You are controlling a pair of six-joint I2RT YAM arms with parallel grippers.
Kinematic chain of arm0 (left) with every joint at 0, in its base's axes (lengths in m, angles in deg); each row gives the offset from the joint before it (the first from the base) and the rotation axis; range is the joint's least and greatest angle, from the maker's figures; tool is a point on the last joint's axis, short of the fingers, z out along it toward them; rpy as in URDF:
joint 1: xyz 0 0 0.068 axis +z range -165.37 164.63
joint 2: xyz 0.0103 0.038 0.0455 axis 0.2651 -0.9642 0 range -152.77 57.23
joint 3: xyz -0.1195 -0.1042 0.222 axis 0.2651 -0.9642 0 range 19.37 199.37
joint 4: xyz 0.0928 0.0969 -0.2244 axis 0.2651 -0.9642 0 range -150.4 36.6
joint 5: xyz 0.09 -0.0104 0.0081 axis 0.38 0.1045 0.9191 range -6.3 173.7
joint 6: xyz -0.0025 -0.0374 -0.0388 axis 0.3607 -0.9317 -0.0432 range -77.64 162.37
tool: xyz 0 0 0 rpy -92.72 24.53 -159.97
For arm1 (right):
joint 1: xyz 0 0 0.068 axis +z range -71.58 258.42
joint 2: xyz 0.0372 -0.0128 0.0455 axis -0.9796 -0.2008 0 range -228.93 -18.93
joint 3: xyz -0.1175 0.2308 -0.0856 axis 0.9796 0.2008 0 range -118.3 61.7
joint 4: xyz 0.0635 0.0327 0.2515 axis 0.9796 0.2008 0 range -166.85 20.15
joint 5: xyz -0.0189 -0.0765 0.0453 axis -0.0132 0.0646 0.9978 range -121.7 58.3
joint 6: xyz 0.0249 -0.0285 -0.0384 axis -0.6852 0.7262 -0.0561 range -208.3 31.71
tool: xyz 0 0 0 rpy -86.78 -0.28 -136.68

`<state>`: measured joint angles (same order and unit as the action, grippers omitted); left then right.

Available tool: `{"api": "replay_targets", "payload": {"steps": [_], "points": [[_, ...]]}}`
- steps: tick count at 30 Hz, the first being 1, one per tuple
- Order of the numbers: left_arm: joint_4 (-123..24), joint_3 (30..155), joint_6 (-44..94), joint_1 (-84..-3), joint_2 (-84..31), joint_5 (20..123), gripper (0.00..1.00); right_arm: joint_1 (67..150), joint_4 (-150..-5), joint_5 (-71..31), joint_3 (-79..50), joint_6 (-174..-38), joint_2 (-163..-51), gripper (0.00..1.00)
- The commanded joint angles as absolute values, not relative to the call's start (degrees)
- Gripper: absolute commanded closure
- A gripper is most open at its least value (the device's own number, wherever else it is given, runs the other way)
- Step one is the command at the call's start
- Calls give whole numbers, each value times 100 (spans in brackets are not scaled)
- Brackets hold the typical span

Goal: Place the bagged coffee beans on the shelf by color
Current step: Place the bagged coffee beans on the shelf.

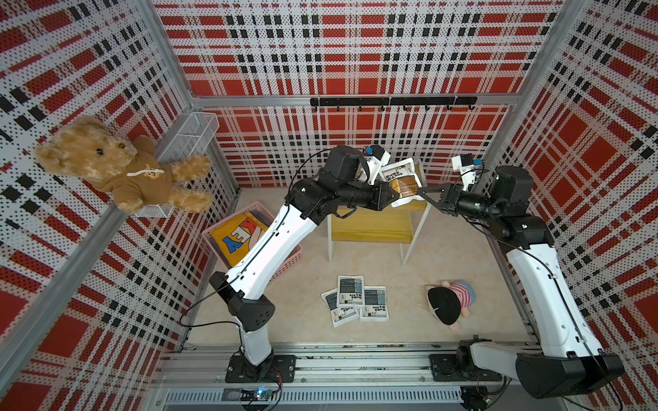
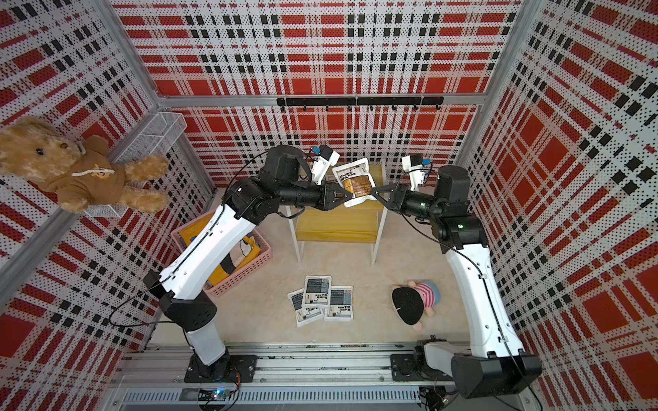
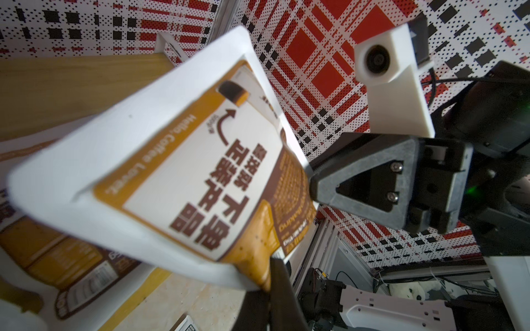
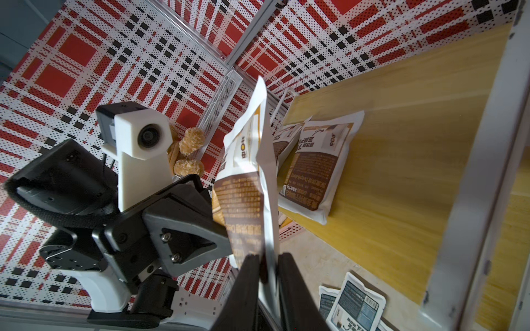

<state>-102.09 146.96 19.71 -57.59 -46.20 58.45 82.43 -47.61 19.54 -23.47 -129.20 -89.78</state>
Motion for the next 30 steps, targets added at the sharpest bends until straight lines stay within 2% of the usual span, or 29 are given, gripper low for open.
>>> {"api": "replay_targets", "payload": {"steps": [1, 3, 8, 11, 12, 16, 18, 30], "points": [[-9862, 14655, 1971, -5730, -4410, 5725, 100, 8208, -4923, 2082, -2261, -13033, -8845, 94], [-9841, 14656, 1961, -5730, -4420, 5711, 100, 8210, -4917, 2073, -2242, -13034, -8834, 100], [-9833, 14646, 1958, -5721, -4441, 5743, 100, 8209, -4903, 1953, -2180, -13088, -8753, 100], [-9831, 14608, 1925, -5678, -4420, 5852, 84, 8204, -4907, 1711, -2205, -13171, -8629, 100], [-9832, 14577, 1912, -5641, -4390, 5910, 76, 8193, -4908, 1619, -2231, -13201, -8590, 100], [-9786, 14353, 1798, -5442, -4130, 6262, 58, 8185, -4839, 1289, -2413, -13330, -8522, 100], [-9667, 14128, 1703, -5318, -3858, 6397, 53, 8184, -4769, 1146, -2523, -13364, -8542, 100], [-8814, 12518, 1442, -4925, -1740, 7571, 43, 8185, -3754, 197, -3065, -13144, -9010, 100]]}}
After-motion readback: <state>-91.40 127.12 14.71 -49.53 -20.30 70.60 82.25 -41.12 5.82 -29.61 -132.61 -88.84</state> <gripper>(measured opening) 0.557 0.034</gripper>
